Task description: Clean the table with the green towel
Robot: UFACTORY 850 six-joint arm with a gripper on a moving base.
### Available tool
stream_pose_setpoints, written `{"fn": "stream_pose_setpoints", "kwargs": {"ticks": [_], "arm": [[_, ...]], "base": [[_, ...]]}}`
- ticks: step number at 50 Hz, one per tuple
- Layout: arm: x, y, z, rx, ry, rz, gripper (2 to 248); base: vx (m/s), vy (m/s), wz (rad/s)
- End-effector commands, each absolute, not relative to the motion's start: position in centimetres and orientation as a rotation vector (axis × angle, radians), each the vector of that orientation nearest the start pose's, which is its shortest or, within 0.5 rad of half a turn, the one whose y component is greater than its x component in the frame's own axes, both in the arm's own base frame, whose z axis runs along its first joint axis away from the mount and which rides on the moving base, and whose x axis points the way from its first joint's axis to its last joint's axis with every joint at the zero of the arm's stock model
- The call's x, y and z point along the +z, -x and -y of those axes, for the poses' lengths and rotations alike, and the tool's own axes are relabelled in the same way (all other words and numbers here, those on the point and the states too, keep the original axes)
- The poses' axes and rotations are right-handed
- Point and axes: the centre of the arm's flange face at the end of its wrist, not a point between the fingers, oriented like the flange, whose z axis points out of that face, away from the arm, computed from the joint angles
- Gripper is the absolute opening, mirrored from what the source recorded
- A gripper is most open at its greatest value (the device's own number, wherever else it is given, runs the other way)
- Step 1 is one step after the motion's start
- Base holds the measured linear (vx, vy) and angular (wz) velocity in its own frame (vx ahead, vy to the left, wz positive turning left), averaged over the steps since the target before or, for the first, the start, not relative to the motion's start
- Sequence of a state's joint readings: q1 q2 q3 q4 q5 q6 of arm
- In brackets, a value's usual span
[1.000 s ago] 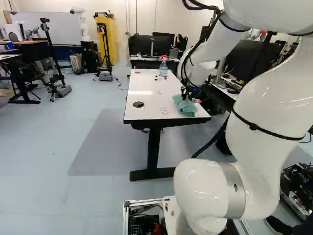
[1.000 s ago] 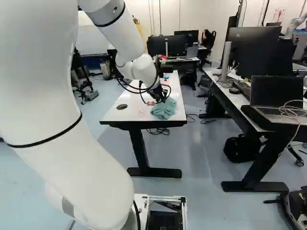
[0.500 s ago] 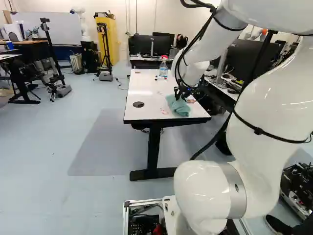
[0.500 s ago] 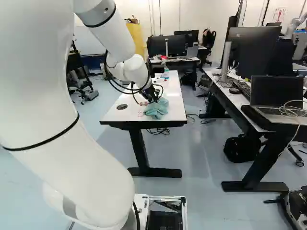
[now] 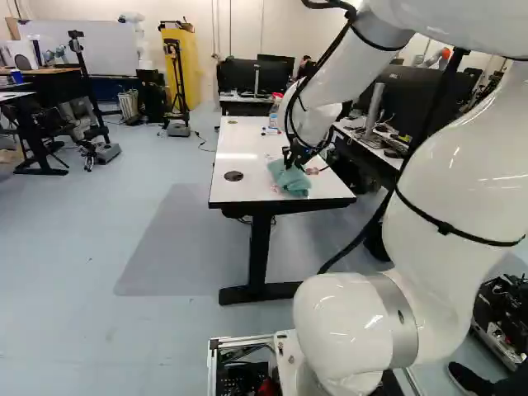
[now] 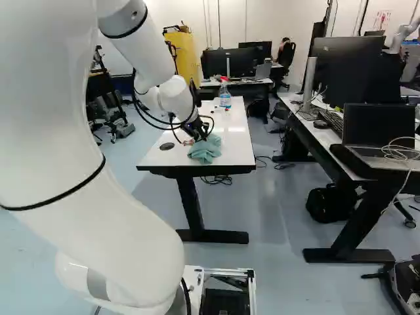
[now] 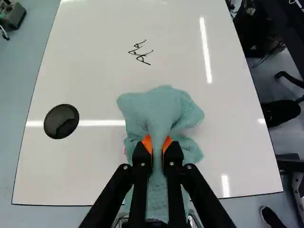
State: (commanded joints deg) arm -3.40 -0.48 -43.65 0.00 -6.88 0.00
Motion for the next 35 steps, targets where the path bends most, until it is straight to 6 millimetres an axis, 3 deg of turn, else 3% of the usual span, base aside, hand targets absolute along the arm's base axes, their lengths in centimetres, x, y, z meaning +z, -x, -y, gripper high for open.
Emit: {"fn": "stream_pose_setpoints", "kwargs": {"ticks": [35], "arm": [[43.7, -47.1, 2.8, -0.865, 3.036, -0.090, 43]], "base": [[0.000, 0.000, 0.000]]}}
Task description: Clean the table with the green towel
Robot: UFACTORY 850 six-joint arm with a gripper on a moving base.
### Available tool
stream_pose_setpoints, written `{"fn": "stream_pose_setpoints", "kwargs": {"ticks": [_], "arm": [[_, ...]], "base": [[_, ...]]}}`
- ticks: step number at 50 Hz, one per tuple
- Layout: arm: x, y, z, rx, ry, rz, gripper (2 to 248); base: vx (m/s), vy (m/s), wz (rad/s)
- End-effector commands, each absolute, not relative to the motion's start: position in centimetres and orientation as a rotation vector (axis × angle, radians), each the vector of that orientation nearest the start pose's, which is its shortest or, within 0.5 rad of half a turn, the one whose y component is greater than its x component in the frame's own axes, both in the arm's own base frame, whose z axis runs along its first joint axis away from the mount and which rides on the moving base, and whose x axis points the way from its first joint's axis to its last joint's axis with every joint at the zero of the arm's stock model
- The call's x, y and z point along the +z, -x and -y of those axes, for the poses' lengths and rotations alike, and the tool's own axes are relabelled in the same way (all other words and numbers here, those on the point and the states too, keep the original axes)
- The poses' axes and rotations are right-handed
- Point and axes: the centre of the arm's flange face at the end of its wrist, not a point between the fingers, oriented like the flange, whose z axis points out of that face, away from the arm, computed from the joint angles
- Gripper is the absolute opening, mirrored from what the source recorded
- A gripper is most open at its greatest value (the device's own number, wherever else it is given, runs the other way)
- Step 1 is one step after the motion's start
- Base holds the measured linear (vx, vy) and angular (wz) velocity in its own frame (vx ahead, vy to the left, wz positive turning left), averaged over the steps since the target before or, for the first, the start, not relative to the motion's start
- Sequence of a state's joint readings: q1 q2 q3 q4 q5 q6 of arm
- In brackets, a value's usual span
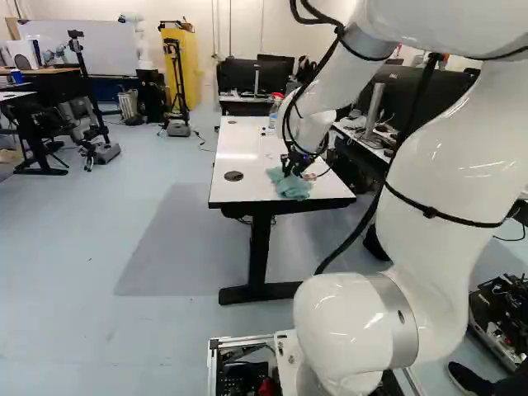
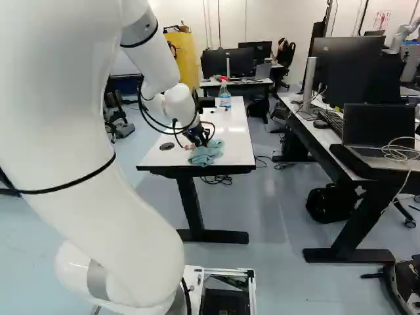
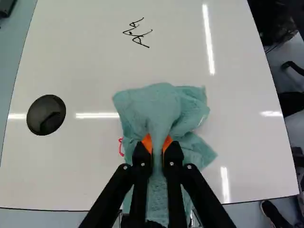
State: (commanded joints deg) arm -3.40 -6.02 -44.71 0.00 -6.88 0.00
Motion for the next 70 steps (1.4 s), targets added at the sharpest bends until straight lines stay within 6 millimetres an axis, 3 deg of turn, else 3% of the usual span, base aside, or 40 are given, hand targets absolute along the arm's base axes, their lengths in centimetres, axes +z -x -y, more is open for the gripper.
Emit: {"fn": "stream_pose_setpoints", "kwargs": {"ticks": [47, 70], "arm": [[43.1, -46.9, 2.7, -0.778, 3.057, -0.088, 43], [43.1, -48.4, -0.7, -0.780, 3.039, 0.022, 43]], "base": [[0.000, 0.000, 0.000], [0.000, 0.000, 0.000]]}}
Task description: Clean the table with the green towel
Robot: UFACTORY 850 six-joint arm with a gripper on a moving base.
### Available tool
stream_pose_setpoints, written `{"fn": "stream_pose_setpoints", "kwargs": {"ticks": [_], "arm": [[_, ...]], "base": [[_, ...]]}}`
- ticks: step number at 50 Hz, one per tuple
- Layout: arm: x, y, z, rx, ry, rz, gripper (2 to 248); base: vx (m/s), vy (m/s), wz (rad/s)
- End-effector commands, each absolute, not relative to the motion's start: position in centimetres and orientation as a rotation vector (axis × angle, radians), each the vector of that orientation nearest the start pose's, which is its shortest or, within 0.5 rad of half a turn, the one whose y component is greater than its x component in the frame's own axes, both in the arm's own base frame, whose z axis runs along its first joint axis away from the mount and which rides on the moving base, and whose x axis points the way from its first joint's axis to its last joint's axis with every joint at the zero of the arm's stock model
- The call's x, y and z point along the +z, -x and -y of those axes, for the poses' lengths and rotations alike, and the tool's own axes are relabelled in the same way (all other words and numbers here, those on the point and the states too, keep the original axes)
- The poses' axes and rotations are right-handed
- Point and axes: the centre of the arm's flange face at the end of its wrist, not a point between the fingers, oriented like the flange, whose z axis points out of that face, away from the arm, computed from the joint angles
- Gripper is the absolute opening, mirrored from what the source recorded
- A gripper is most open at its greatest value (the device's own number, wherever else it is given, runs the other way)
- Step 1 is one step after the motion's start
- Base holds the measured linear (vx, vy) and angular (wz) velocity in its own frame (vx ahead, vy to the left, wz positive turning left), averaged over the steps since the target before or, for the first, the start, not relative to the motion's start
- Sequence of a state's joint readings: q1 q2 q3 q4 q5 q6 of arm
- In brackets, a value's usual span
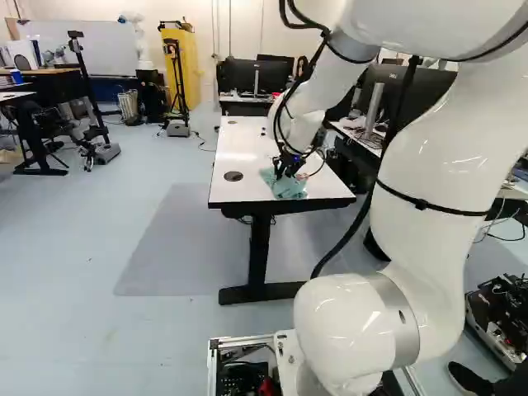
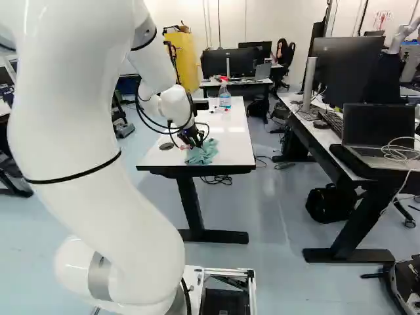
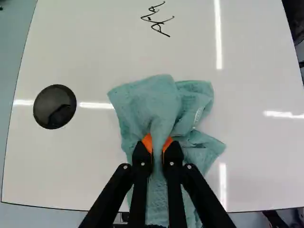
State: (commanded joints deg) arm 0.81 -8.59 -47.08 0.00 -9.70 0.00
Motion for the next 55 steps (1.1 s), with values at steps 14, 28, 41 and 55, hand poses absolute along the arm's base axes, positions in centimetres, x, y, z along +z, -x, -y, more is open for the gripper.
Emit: {"fn": "stream_pose_setpoints", "kwargs": {"ticks": [14, 28, 41, 55], "arm": [[43.1, -47.0, -2.7, -0.771, 3.030, 0.086, 43], [43.0, -44.4, -3.7, -0.761, 3.025, 0.125, 43], [43.0, -42.2, -2.6, -0.759, 3.032, 0.092, 43], [43.0, -41.8, -0.3, -0.762, 3.046, 0.013, 43]], "base": [[0.000, 0.000, 0.000], [0.000, 0.000, 0.000], [0.000, 0.000, 0.000], [0.000, 0.000, 0.000]]}}
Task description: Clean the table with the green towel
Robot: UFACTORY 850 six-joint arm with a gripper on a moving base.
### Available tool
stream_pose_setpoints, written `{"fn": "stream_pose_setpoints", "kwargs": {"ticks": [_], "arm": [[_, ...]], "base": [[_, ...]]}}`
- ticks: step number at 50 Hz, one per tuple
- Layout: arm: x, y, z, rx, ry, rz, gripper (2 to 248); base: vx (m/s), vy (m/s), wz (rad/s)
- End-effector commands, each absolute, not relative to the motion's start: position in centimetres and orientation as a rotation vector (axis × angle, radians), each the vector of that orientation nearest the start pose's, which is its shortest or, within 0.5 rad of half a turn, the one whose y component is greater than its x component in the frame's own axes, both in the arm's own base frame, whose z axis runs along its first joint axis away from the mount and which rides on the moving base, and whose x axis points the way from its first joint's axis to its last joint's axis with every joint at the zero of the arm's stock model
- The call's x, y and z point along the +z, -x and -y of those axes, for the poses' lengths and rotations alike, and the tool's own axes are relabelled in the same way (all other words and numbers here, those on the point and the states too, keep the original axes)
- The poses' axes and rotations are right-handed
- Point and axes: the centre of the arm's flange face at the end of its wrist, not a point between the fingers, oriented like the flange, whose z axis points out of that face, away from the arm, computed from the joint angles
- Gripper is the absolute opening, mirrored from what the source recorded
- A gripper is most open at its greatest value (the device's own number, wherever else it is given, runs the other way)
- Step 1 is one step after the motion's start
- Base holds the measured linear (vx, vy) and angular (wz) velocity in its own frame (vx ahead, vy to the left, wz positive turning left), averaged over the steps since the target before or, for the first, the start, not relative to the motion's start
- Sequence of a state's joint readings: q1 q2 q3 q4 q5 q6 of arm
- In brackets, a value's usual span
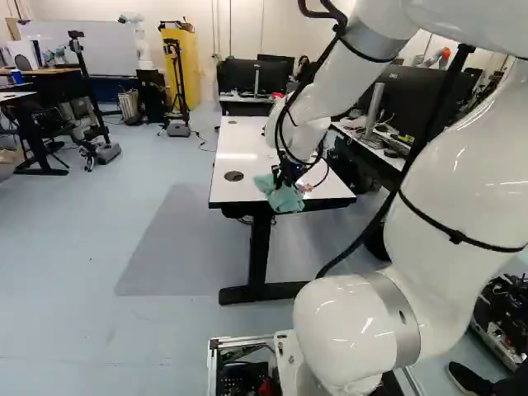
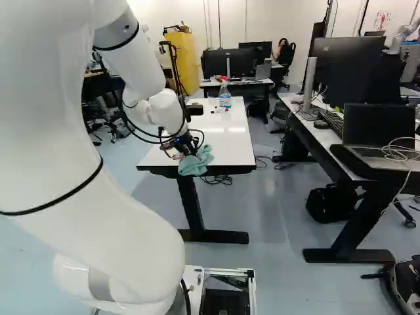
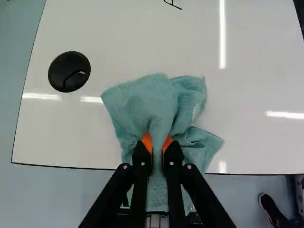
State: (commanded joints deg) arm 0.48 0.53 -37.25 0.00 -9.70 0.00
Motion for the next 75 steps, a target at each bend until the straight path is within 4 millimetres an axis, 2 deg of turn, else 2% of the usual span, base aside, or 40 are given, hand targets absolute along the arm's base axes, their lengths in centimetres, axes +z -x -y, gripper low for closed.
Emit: {"fn": "stream_pose_setpoints", "kwargs": {"ticks": [22, 36, 48, 58, 75], "arm": [[43.0, -44.0, 3.2, -0.769, 3.062, -0.110, 43], [43.0, -46.7, 3.5, -0.778, 3.061, -0.116, 43], [43.0, -49.0, 3.2, -0.787, 3.057, -0.100, 43], [43.0, -50.6, 2.1, -0.794, 3.050, -0.064, 43], [43.0, -51.4, -0.7, -0.796, 3.035, 0.022, 43]], "base": [[0.000, 0.000, 0.000], [0.000, 0.000, 0.000], [0.000, 0.000, 0.000], [0.000, 0.000, 0.000], [0.000, 0.000, 0.000]]}}
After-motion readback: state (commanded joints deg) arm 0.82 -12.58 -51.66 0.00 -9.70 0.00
